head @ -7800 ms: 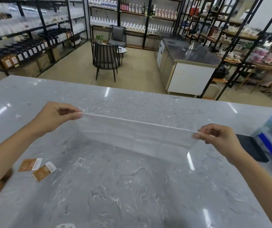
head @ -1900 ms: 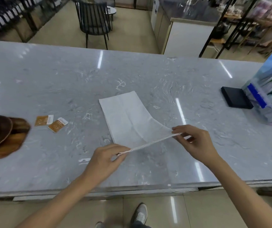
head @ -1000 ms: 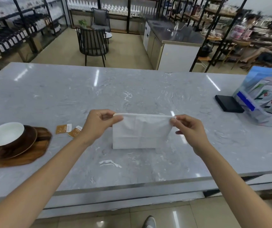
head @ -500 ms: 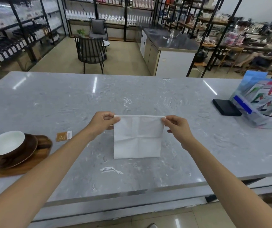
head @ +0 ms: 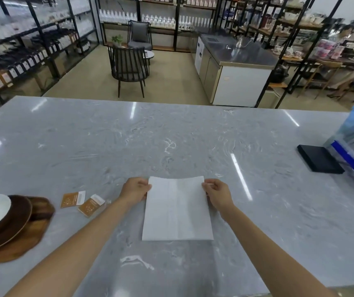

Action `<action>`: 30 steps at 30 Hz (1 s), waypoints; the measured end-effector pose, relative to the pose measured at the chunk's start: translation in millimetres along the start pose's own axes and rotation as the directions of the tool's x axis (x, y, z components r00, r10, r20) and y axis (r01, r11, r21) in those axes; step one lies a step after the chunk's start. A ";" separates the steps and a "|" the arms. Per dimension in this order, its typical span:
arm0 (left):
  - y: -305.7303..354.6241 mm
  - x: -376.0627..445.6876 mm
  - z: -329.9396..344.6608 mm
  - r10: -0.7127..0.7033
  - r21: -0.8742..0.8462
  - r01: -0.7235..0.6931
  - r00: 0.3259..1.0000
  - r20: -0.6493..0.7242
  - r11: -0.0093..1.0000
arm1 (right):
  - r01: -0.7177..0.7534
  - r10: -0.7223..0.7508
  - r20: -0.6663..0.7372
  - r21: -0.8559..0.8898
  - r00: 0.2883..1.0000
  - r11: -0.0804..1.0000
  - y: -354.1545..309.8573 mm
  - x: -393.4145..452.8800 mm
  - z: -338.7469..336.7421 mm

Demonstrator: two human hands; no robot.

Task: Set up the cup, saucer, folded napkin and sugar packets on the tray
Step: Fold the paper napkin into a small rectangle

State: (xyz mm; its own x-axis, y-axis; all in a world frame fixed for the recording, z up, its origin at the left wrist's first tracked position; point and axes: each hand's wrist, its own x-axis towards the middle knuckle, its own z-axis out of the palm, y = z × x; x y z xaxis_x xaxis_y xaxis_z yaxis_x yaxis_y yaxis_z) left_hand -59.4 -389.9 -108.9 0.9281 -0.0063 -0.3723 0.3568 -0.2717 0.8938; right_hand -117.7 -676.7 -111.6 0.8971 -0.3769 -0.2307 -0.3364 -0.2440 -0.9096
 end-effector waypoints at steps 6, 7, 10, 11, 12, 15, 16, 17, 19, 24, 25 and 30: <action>-8.2 11.5 1.9 0.046 0.224 -0.035 0.998 -0.048 0.974 | 0.025 -0.030 -0.019 -0.195 0.999 0.980 19.8 24.6 9.4; -7.1 11.3 2.4 0.050 0.256 -0.035 0.997 -0.053 0.966 | 0.033 -0.039 -0.023 -0.212 0.999 0.977 20.7 26.6 9.5; -3.9 12.3 3.1 0.039 0.303 -0.018 0.997 -0.064 0.953 | 0.048 -0.062 -0.044 -0.266 0.997 0.963 21.4 28.6 9.7; -3.3 13.0 3.6 0.037 0.319 -0.014 0.997 -0.067 0.948 | 0.053 -0.069 -0.048 -0.278 0.996 0.959 21.3 28.7 9.7; -3.3 14.4 4.7 0.039 0.339 -0.013 0.997 -0.071 0.941 | 0.055 -0.073 -0.052 -0.289 0.996 0.956 21.7 29.8 9.9; -6.0 15.7 8.7 0.077 0.366 -0.038 0.993 -0.093 0.930 | 0.052 -0.076 -0.074 -0.284 0.994 0.958 20.3 28.7 11.3; -8.3 16.0 9.5 0.101 0.370 -0.056 0.989 -0.105 0.927 | 0.054 -0.078 -0.081 -0.269 0.994 0.962 19.6 27.6 12.1; -10.5 16.4 9.6 0.126 0.373 -0.075 0.986 -0.113 0.925 | 0.055 -0.080 -0.087 -0.259 0.993 0.964 19.2 26.4 12.7; -13.5 16.9 9.1 0.166 0.368 -0.112 0.979 -0.117 0.923 | 0.047 -0.075 -0.105 -0.249 0.992 0.967 17.8 23.8 14.1; -13.6 18.5 11.0 0.186 0.413 -0.103 0.968 -0.168 0.905 | 0.015 -0.056 -0.138 -0.287 0.989 0.958 13.9 20.3 18.4; -12.2 18.0 12.0 0.185 0.427 -0.092 0.966 -0.180 0.900 | 0.013 -0.058 -0.140 -0.304 0.988 0.953 11.9 20.0 18.2; -3.5 -7.9 25.6 0.304 0.675 -0.114 0.937 -0.171 0.729 | 0.070 -0.125 -0.082 -0.490 0.989 0.869 -2.4 1.7 18.7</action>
State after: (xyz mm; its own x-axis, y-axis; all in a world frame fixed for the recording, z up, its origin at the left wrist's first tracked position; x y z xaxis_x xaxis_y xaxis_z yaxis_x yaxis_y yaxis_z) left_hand -70.7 -413.6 -115.4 0.9965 0.0757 -0.0344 0.0825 -0.8468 0.5254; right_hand -110.0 -660.1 -116.3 0.9056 -0.4153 -0.0858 -0.3704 -0.6761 -0.6370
